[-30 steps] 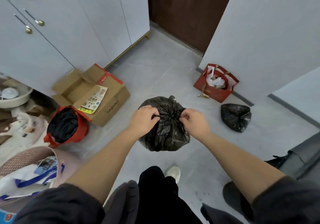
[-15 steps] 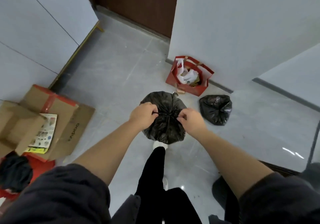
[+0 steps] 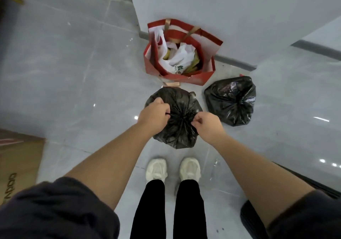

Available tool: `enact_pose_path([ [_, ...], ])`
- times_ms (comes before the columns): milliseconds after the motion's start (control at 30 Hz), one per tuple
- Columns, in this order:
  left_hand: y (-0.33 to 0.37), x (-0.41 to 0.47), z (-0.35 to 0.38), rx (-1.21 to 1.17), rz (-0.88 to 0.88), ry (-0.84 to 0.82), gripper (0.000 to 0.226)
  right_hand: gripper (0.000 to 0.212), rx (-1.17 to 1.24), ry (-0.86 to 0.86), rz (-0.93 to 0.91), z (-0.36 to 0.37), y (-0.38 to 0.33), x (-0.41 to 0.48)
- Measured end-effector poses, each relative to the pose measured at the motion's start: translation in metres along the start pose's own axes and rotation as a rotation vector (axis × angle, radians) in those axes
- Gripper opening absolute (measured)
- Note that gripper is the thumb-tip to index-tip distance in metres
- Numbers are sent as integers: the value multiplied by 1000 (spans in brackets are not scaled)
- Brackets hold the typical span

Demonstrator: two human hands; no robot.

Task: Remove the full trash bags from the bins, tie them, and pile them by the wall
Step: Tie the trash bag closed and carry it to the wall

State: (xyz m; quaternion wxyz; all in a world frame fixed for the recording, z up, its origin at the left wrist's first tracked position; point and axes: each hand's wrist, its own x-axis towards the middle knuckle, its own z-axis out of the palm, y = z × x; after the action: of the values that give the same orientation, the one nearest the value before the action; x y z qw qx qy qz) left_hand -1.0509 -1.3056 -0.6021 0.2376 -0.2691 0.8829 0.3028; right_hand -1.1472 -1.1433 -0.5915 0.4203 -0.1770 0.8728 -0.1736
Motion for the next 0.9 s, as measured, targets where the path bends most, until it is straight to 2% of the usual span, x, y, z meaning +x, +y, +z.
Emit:
enact_pose_path([
  [167,-6,91,59,59,32,-5,12,12,12,41,36,28,60,87],
  [400,-8,169,117,63,101,93,14,10,91,154,72,51,115,167],
  [467,-10,175,131,36,113,70,28,13,93,225,86,57,127,175],
  [500,-12,175,137,32,116,35,41,21,87,257,88,60,132,175],
  [567,-17,171,147,109,134,-63,66,50,37,268,50,68,140,167],
  [667,-23,171,163,332,172,-138,87,87,-70,167,-37,86,146,159],
  [767,-31,183,177,427,157,-161,97,97,-161,56,-62,104,150,171],
  [900,-40,198,189,437,126,-211,97,94,-244,-12,-60,122,154,191],
])
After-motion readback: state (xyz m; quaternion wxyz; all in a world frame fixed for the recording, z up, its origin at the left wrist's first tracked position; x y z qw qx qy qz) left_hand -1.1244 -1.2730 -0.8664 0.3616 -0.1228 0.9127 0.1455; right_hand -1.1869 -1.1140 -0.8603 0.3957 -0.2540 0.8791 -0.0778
